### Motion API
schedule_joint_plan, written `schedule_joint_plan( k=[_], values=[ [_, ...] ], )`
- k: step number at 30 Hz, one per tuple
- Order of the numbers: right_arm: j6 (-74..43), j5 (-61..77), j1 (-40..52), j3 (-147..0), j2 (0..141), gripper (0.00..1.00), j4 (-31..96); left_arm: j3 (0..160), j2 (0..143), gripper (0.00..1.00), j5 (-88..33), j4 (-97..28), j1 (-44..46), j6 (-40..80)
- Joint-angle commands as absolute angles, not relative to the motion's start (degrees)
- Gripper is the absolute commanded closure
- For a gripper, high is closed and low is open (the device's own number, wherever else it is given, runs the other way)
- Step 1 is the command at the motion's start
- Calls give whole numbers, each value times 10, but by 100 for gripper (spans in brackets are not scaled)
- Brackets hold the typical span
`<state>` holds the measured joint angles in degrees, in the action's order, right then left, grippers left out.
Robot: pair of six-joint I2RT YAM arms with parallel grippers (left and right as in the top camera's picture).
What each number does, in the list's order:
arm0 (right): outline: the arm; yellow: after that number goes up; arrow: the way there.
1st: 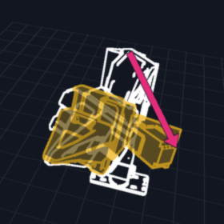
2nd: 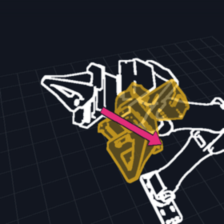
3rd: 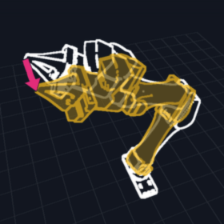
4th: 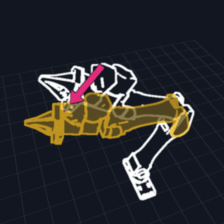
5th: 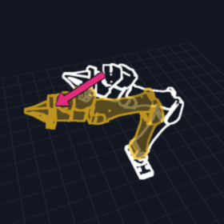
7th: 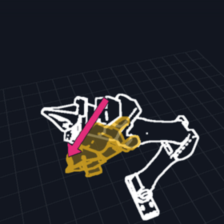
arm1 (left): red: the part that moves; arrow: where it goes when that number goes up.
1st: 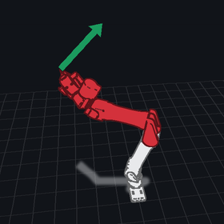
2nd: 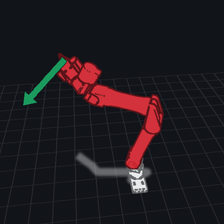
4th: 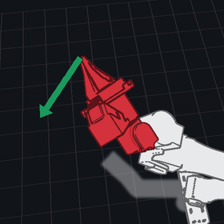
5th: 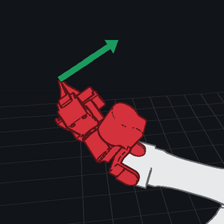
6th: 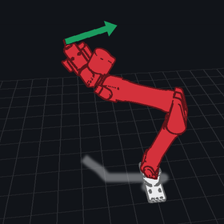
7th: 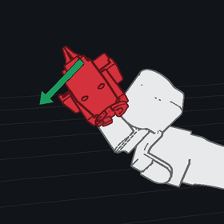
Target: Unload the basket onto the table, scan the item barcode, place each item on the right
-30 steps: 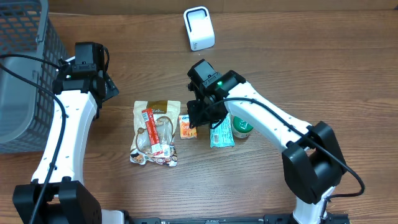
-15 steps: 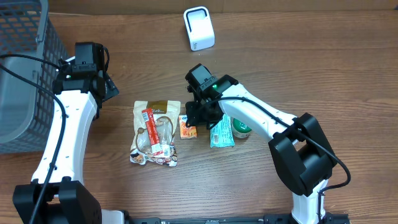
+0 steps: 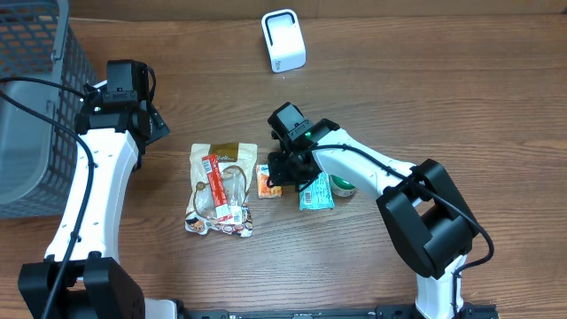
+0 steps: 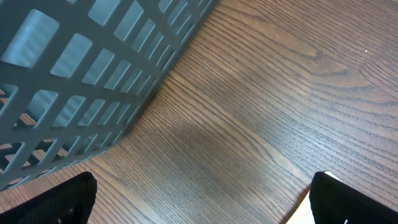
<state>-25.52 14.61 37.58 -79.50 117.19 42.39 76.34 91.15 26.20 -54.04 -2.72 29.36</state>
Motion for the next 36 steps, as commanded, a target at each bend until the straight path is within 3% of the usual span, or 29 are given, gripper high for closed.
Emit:
schedule_joint_plan(
  k=[1, 20, 22, 23, 31, 36],
  values=[
    [-262, 140, 376, -790, 1180, 77, 421, 773, 914, 0, 270, -539, -26, 283],
    [-273, 127, 387, -766, 1181, 73, 401, 773, 914, 0, 270, -539, -26, 283],
    [-273, 127, 387, -763, 1181, 85, 404, 773, 914, 0, 270, -539, -26, 283],
    [-273, 128, 387, -764, 1181, 96, 404, 773, 914, 0, 270, -539, -26, 283],
    [-281, 89, 378, -844, 1156, 96, 501, 773, 914, 0, 270, -539, -26, 283],
    [-281, -98, 407, -901, 1120, 96, 574, 773, 914, 0, 270, -539, -26, 283]
  ],
)
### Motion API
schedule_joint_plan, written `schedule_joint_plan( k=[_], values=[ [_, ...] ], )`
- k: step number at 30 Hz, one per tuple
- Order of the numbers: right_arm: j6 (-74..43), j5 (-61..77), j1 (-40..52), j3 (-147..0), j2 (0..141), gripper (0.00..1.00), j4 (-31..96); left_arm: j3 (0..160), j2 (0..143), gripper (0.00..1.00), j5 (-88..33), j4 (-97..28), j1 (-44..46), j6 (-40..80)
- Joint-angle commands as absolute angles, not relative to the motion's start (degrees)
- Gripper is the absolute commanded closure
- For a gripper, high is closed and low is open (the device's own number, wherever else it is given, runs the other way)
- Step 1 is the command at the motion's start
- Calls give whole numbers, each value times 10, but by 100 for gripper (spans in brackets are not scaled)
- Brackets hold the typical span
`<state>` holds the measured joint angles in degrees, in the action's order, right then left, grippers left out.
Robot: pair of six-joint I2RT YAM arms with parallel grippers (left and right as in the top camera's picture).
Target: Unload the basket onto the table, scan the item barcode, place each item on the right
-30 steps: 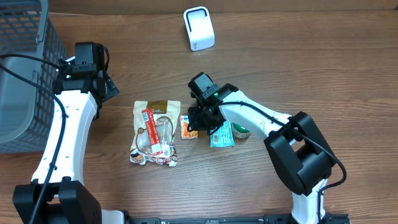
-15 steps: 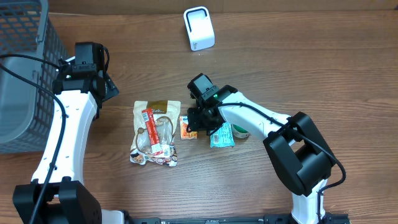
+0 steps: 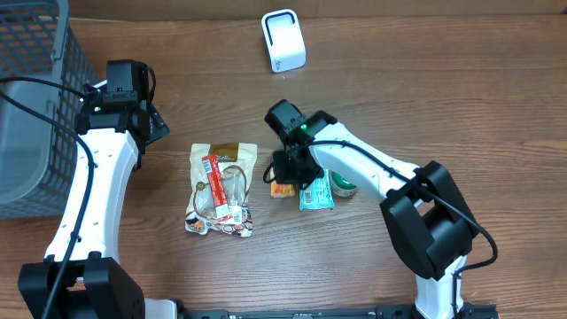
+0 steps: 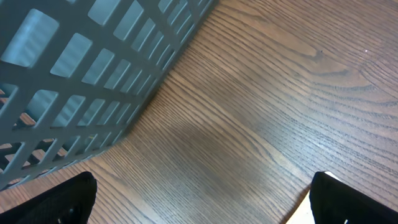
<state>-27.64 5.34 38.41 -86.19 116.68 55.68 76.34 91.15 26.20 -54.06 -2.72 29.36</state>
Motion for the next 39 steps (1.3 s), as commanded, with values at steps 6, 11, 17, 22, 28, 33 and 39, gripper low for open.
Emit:
schedule_joint_plan(
  k=[6, 11, 17, 22, 28, 33, 39],
  values=[
    [-268, -287, 480, -900, 1127, 96, 590, 773, 914, 0, 270, -539, -26, 283],
    [-265, -409, 545, -900, 1169, 96, 592, 773, 914, 0, 270, -539, -26, 283],
    [-206, -521, 607, -900, 1216, 96, 587, 773, 914, 0, 270, -539, -26, 283],
    [-173, -521, 634, -900, 1230, 96, 565, 773, 914, 0, 270, -539, -26, 283],
    [-173, -518, 637, -900, 1232, 96, 569, 773, 914, 0, 270, -539, -26, 283],
    [-154, -531, 636, -900, 1234, 96, 580, 773, 914, 0, 270, -539, -26, 283],
    [-149, -529, 635, -900, 1235, 96, 593, 773, 914, 0, 270, -539, -26, 283]
  ],
)
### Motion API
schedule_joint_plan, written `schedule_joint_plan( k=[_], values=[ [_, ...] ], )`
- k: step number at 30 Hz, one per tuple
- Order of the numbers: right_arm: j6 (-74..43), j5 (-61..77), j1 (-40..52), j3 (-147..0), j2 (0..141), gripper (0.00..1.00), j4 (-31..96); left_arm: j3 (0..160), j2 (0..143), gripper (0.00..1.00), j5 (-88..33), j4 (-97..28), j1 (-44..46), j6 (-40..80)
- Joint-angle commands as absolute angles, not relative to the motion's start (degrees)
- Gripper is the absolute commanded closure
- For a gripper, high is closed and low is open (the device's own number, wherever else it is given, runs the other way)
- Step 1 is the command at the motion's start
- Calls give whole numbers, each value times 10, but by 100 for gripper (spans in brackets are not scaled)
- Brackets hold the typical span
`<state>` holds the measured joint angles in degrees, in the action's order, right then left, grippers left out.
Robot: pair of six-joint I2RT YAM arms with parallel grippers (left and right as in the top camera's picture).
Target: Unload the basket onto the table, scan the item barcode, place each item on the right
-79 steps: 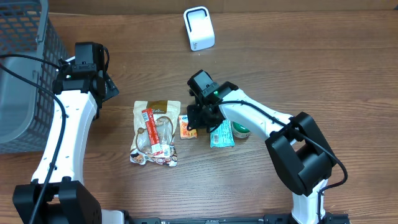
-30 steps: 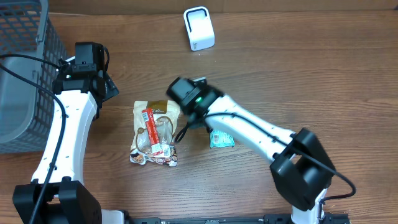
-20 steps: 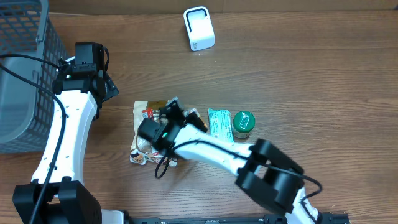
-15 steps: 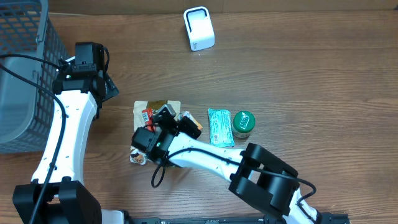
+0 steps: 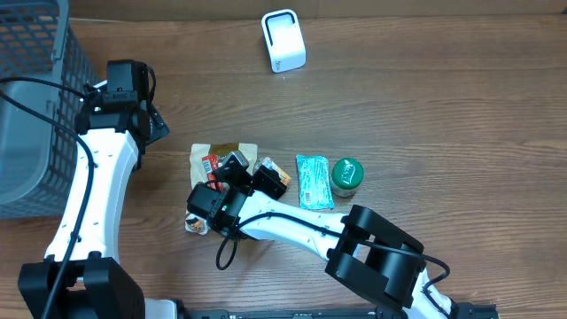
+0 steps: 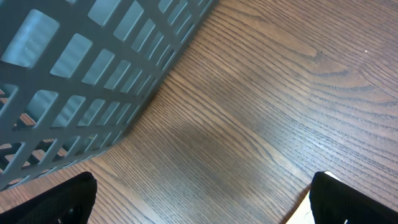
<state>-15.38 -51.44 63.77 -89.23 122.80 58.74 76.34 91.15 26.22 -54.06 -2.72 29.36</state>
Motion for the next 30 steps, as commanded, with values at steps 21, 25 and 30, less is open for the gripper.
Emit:
schedule_joint_plan(
  k=[21, 25, 30],
  values=[
    [-147, -476, 614, -874, 1235, 96, 584, 773, 914, 0, 270, -539, -26, 283],
    [-147, -475, 614, -874, 1235, 88, 584, 773, 914, 0, 270, -539, -26, 283],
    [-147, -465, 614, -874, 1235, 67, 582, 773, 914, 0, 270, -539, -26, 283]
  ],
)
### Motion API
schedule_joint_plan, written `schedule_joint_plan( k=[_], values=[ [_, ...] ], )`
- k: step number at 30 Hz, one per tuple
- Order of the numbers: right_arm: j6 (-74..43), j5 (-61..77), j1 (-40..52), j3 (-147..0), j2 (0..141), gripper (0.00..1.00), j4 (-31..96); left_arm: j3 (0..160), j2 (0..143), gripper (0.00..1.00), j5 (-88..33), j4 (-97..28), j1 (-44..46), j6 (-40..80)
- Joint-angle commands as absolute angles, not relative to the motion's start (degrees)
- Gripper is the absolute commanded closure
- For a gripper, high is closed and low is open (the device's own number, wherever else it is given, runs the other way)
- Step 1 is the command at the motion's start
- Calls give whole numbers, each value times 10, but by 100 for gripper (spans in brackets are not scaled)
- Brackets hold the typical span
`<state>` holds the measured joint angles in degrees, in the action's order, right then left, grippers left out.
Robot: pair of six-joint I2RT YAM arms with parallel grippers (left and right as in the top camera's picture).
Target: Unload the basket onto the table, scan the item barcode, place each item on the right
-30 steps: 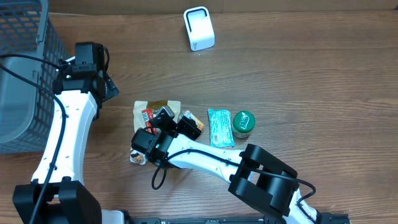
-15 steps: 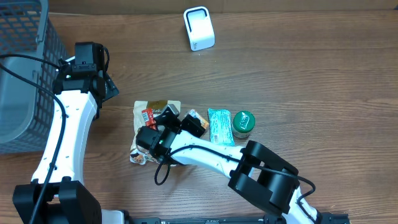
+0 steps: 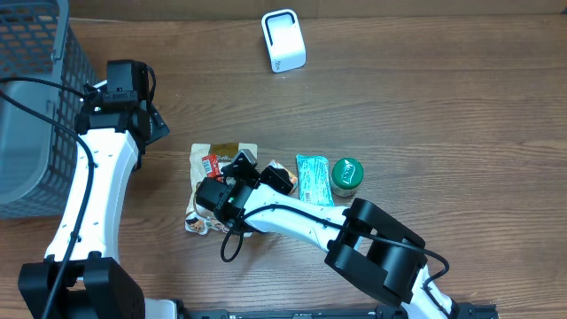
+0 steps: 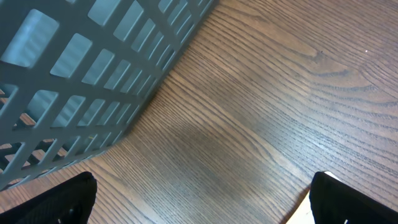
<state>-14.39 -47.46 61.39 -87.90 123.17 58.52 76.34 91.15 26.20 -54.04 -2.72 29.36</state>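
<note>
My right gripper point(image 3: 266, 172) reaches over the front middle of the table, its arm folded low across the front and its wrist above a large snack bag point(image 3: 215, 206). Its black fingers look shut on a small orange packet point(image 3: 275, 167), which shows only partly. The white scanner point(image 3: 283, 40) stands at the far edge, well away from the packet. In the overhead view my left gripper point(image 3: 149, 124) hangs beside the basket. In the left wrist view the left gripper point(image 4: 202, 208) is open over bare wood, holding nothing.
A grey mesh basket point(image 3: 31, 97) fills the far left, and its wall point(image 4: 74, 68) sits close to the left gripper. A teal packet point(image 3: 313, 182) and a green-lidded can point(image 3: 346, 175) lie to the right of the right gripper.
The right wrist and the orange packet have shifted slightly up and to the right over the snack bag. The left arm has not moved.
At first my right gripper was down on the orange packet between the snack bag and the teal packet, and then the packet had shifted slightly right. Later the arm lay folded across the front with the packet off its spot, and the teal packet and can uncovered, as now.
</note>
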Motion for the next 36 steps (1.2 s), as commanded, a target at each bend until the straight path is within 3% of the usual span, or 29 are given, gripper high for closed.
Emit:
schedule_joint_plan(
  k=[1, 15, 19, 25, 36],
  values=[
    [-147, -458, 614, -874, 1235, 63, 580, 773, 914, 0, 270, -539, -26, 283],
    [-149, -374, 601, -967, 1199, 37, 641, 773, 914, 0, 270, -539, -26, 283],
    [-139, -288, 575, -984, 1178, 18, 654, 773, 914, 0, 270, -539, -26, 283],
    [-88, -146, 519, -981, 1178, 14, 678, 773, 914, 0, 270, -539, -26, 283],
    [-86, -59, 448, -938, 1178, 15, 661, 773, 914, 0, 270, -539, -26, 283]
  ],
)
